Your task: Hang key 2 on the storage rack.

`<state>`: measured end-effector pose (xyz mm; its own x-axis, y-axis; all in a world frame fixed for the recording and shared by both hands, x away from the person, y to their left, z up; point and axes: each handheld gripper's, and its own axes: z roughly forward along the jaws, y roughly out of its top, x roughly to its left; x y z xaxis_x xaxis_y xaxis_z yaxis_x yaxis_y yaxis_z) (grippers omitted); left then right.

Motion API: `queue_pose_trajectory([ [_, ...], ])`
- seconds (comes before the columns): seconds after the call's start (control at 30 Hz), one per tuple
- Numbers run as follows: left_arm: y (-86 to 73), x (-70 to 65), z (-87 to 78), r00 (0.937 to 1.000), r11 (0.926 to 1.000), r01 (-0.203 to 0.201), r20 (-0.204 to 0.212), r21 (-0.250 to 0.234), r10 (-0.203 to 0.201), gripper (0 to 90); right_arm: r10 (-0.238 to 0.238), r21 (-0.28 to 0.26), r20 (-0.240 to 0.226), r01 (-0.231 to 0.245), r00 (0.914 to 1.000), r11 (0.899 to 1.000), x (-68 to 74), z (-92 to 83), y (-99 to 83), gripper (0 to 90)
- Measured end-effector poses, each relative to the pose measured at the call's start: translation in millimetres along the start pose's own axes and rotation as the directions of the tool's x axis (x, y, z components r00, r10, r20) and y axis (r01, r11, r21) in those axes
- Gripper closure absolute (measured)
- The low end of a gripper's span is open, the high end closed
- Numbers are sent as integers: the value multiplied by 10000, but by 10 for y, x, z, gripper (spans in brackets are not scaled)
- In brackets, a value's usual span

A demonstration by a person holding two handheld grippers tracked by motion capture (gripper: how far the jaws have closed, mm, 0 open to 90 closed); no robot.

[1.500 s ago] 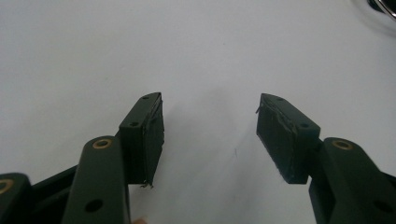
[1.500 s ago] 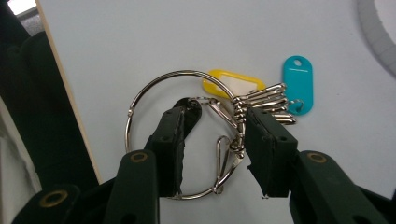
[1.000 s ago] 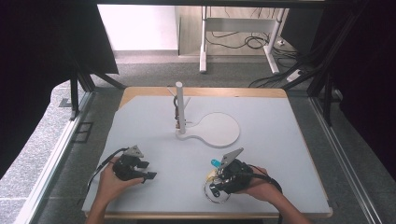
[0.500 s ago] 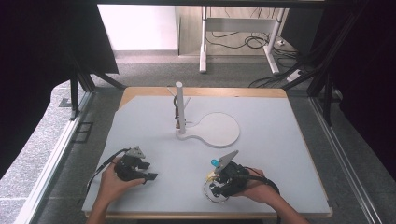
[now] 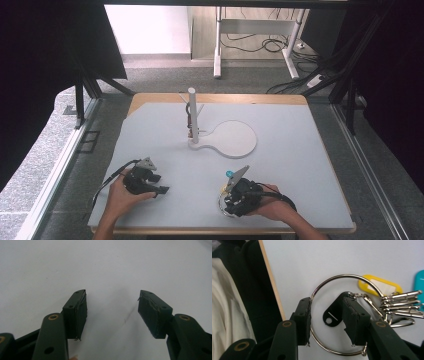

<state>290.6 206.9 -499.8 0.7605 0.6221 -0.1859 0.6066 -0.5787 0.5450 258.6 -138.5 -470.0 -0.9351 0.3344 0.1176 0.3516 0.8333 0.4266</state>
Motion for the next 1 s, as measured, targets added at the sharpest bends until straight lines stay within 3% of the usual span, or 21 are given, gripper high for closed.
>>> queue_pose_trajectory([
  [0.27,0,-4,8,10000,10000,10,24,-1,-10,404,-22,155,-230,25,9997,9999,38,50,14,588],
  [0.5,-2,-11,11,10000,10000,81,34,-44,-81,403,-180,550,-529,210,9984,9983,93,193,87,586],
  [0.83,-2,-13,11,10000,10000,85,23,-53,-85,402,48,720,-408,-19,9992,9974,73,246,154,585],
  [1.0,-3,-12,11,10000,10000,78,38,-51,-78,401,-248,924,-38,250,9997,9954,132,260,182,588],
])
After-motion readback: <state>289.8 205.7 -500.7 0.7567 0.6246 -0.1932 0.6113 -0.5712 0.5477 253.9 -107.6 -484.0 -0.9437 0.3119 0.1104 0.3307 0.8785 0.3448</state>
